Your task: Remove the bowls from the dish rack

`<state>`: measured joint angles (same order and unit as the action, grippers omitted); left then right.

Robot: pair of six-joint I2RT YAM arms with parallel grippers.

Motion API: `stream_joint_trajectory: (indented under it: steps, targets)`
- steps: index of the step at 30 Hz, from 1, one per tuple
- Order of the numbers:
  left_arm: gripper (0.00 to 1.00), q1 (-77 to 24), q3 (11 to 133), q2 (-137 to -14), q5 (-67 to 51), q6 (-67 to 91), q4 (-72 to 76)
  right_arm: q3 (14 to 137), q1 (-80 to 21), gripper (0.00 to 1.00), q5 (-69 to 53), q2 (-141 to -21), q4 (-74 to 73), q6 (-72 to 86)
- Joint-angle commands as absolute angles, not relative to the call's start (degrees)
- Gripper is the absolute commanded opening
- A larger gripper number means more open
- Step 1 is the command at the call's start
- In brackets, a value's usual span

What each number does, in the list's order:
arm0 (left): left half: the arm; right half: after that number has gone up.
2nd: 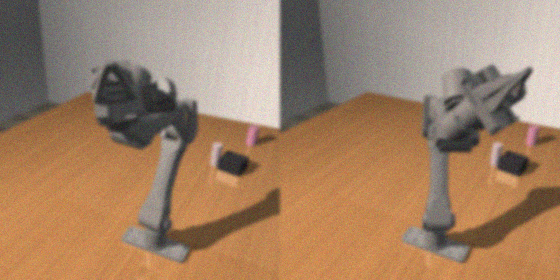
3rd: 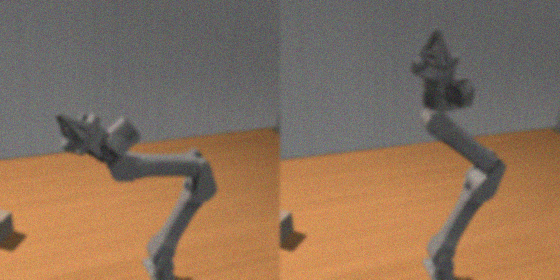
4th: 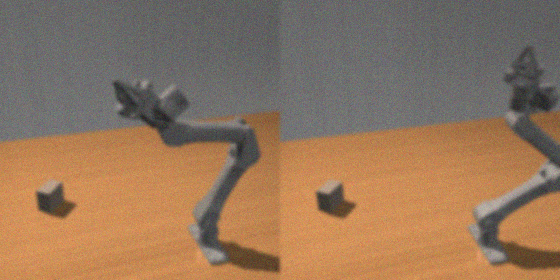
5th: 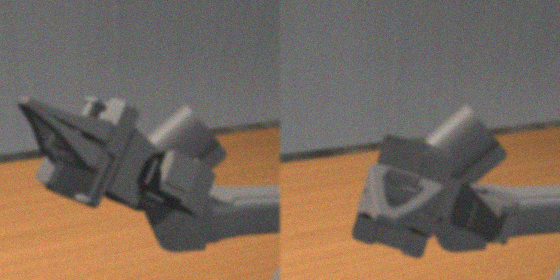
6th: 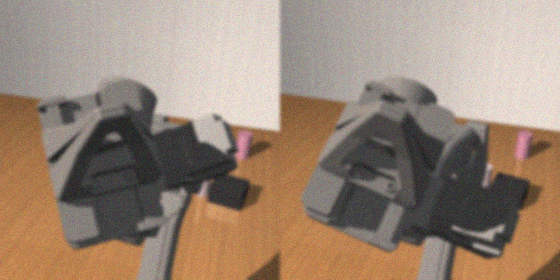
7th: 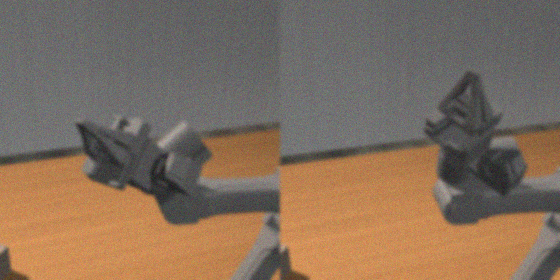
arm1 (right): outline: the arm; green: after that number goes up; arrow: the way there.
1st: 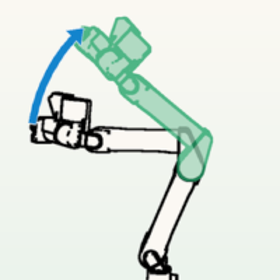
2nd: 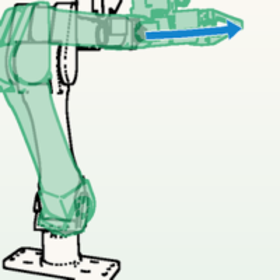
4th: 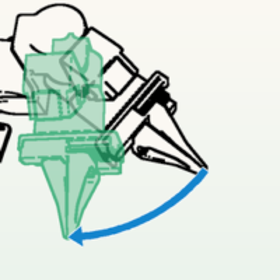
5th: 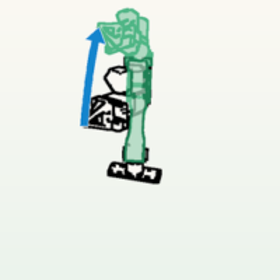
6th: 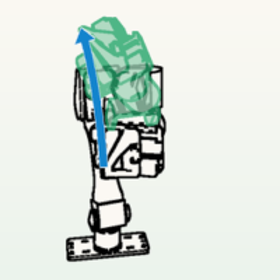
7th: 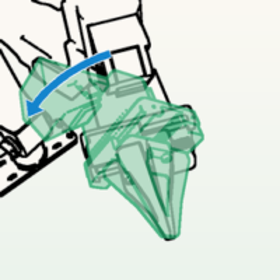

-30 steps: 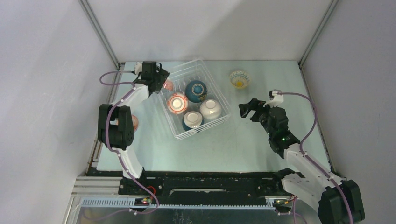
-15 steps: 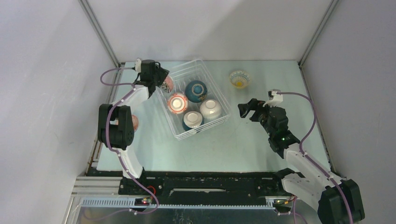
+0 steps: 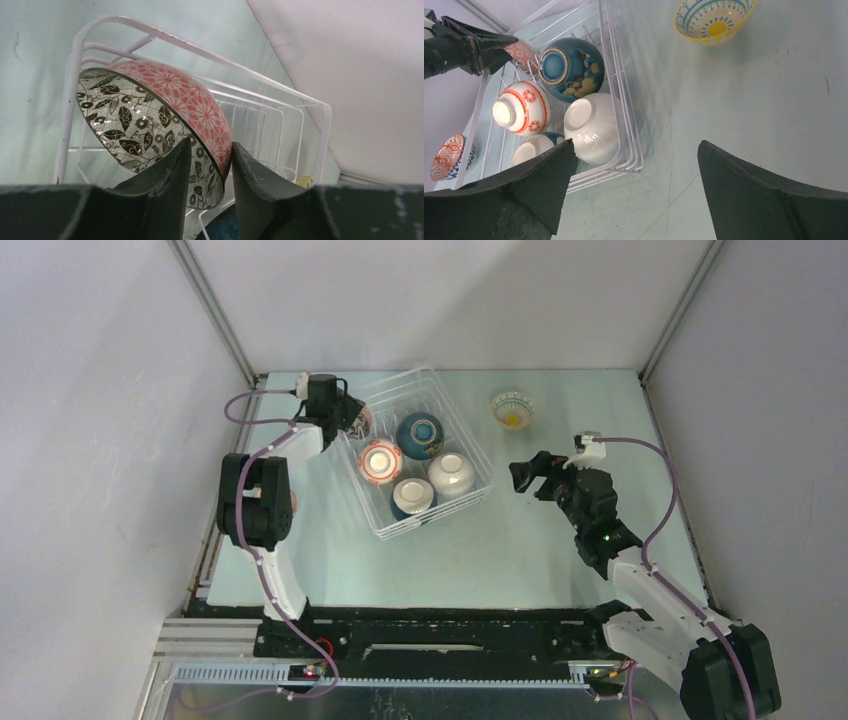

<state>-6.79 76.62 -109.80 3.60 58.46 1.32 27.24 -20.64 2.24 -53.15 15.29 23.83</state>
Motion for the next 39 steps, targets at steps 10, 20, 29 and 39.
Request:
stream_joint_trajectory:
  steps: [10,20,29,39]
  targets:
    - [0.05,-6.2,75.7,-108.5,3.1,54.9,4.1,27.2,-20.4,0.99,2.1,-53.6,17.6,22.8]
    - [0.0,-5.2,70.2,-103.4,-1.6,53.4,10.4,27.2,-20.5,0.99,2.1,-53.9,17.8,22.8]
    - [0.0,-3.9,58.1,-95.9,-9.8,50.6,31.7,27.2,-20.5,0.99,2.1,-53.8,17.8,22.6]
    - [0.0,-2.7,53.6,-95.3,-18.6,55.8,51.5,27.2,-20.7,0.98,2.2,-53.5,17.6,22.5]
